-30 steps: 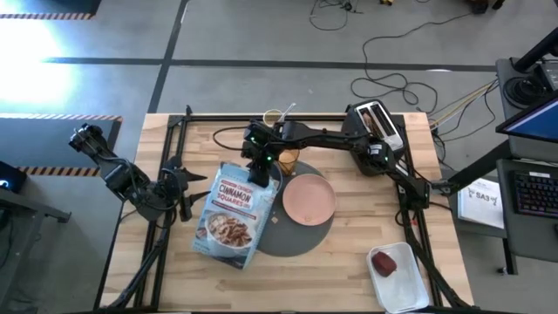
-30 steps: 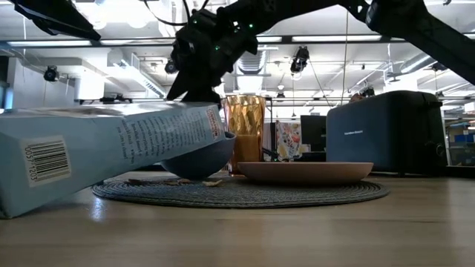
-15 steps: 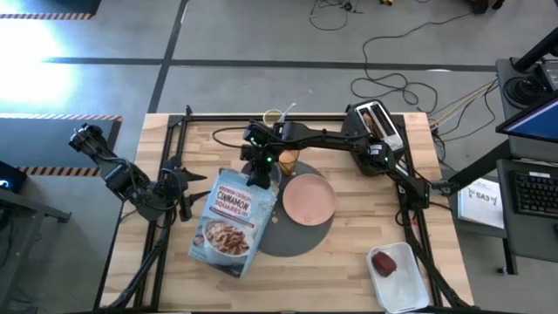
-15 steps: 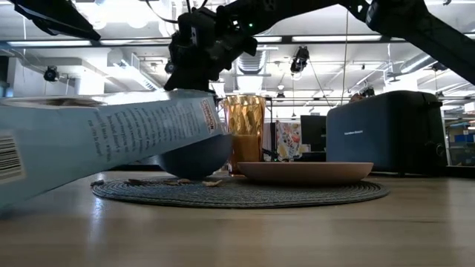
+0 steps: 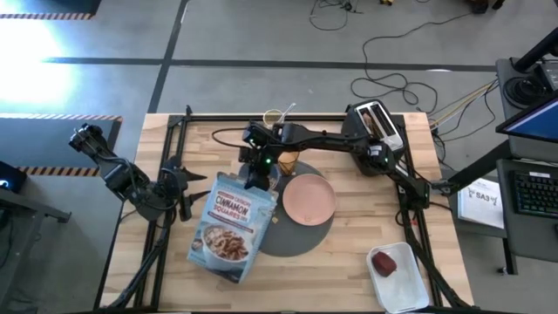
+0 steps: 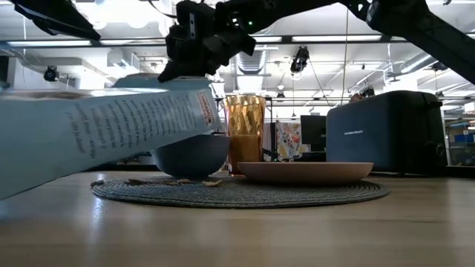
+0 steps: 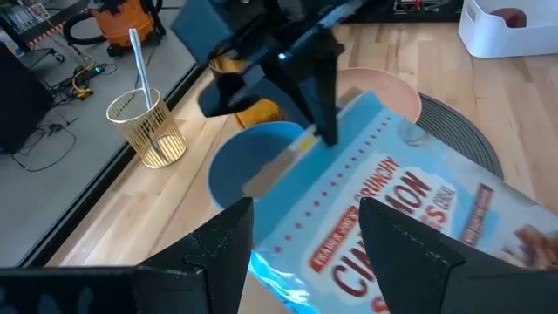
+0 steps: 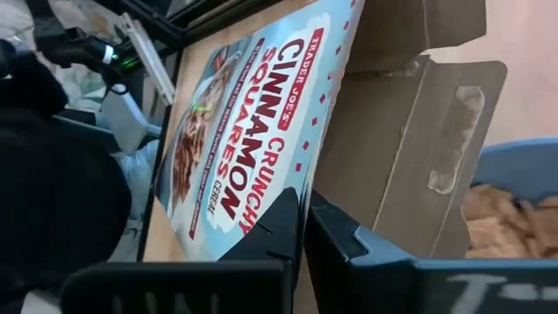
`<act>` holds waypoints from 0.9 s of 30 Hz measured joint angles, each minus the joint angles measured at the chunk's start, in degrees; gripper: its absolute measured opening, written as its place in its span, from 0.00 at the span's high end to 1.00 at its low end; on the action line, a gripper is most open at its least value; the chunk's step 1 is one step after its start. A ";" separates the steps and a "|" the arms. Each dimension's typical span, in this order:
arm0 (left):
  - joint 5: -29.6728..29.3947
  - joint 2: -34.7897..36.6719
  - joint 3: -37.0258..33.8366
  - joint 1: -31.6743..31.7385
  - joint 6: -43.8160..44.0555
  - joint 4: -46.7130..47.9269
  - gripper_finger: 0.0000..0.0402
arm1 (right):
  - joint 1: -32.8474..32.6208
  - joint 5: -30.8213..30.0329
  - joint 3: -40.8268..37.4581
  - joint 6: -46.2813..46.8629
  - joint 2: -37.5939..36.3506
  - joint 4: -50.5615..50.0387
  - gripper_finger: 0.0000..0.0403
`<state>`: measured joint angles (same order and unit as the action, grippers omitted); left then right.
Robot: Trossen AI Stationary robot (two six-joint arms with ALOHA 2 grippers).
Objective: Arrange a breakfast setting
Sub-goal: Pour the cereal from the cereal box into the blue bowl
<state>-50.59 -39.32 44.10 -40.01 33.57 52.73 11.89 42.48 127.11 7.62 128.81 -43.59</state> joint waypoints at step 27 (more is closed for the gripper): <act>12.04 -0.09 5.99 -0.04 2.66 -1.39 0.52 | -1.77 -5.17 0.00 -1.72 -11.97 -0.05 0.98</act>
<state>-38.56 -39.41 50.08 -40.05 36.23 51.34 10.12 37.31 127.11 5.90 116.85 -43.64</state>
